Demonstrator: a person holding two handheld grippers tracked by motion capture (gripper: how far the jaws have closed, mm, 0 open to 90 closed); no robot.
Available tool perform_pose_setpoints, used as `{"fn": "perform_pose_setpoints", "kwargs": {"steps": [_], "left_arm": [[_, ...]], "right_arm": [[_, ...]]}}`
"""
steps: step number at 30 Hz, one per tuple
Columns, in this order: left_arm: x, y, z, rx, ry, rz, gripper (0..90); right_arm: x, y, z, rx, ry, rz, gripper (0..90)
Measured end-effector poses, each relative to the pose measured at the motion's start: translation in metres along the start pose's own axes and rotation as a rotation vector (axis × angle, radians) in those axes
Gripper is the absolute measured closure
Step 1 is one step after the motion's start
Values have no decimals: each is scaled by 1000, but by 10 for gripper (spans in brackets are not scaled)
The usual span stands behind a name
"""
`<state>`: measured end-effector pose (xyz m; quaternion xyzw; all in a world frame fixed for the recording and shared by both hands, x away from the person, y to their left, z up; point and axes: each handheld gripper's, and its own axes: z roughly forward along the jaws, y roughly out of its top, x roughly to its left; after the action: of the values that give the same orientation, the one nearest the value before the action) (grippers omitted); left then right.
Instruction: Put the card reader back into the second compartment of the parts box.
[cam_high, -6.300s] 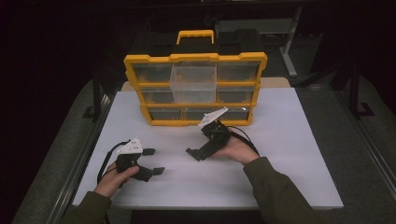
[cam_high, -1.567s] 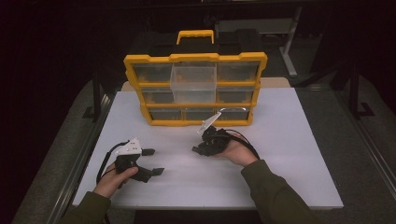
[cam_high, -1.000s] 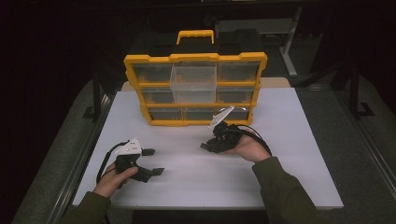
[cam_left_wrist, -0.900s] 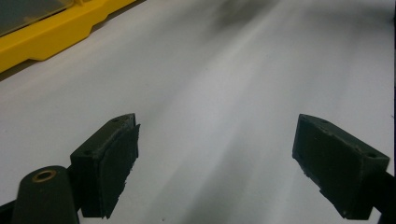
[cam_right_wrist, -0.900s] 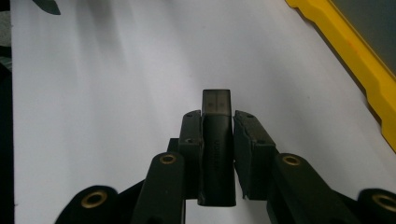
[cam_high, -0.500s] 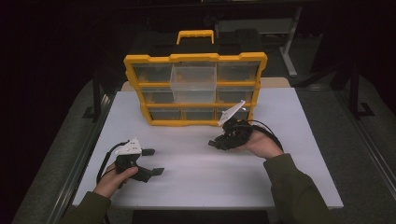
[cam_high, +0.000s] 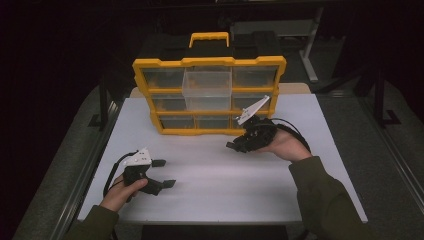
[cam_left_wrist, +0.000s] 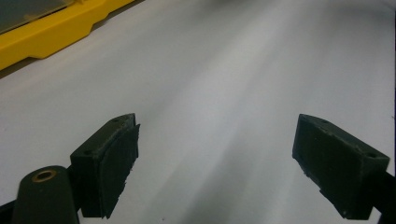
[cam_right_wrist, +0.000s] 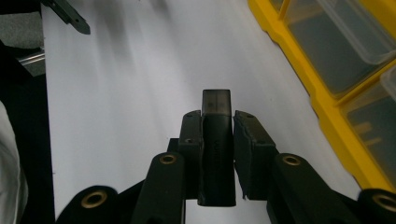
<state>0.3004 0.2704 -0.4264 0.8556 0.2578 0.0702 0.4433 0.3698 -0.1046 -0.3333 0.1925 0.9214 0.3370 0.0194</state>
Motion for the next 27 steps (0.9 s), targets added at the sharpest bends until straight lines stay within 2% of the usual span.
{"fn": "perform_pose_setpoints", "kwargs": {"steps": [27], "left_arm": [[0,0,0,1,-3,0,142]], "right_arm": [[-14,48,-91,-83,-8,-30,726]]}}
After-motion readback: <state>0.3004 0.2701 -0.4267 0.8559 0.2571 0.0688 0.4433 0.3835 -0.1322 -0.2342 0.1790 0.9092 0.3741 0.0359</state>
